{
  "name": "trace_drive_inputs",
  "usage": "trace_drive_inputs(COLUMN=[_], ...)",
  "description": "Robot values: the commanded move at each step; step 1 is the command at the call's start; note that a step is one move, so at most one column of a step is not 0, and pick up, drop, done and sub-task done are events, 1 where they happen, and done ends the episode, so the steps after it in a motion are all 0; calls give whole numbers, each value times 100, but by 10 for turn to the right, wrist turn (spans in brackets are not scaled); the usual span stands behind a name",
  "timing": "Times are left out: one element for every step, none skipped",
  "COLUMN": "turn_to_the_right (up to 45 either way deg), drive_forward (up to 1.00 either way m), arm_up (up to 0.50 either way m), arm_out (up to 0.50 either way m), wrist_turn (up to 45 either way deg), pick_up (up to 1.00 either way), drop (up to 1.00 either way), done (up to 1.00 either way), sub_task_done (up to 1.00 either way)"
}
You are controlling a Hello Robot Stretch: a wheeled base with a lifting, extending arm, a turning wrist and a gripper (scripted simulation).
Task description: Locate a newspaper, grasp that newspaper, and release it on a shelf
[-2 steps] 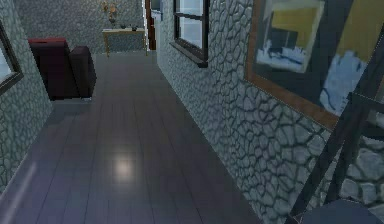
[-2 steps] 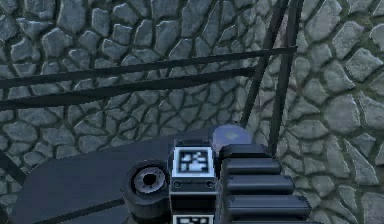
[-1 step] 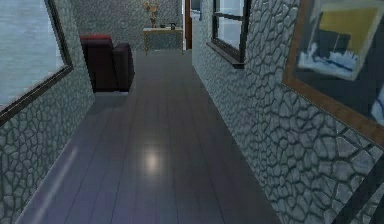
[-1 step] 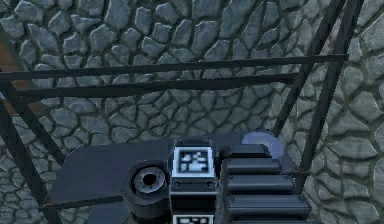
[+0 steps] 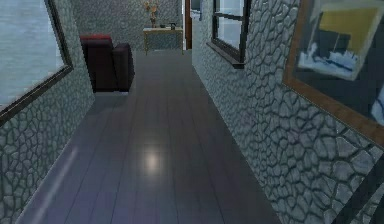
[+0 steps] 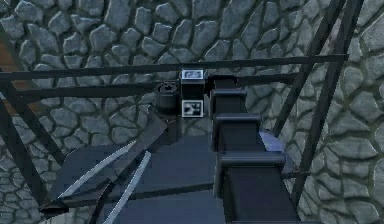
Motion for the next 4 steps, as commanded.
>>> trace_drive_inputs(turn_to_the_right=[0,0,0,0], drive_forward=[0,0,0,0], arm_up=[0,0,0,-22], arm_out=[0,0,0,0], wrist_turn=[450,450,360,0], pick_up=[0,0,0,0], drop=[0,0,0,0], done=[0,0,0,0], sub_task_done=[0,0,0,0])
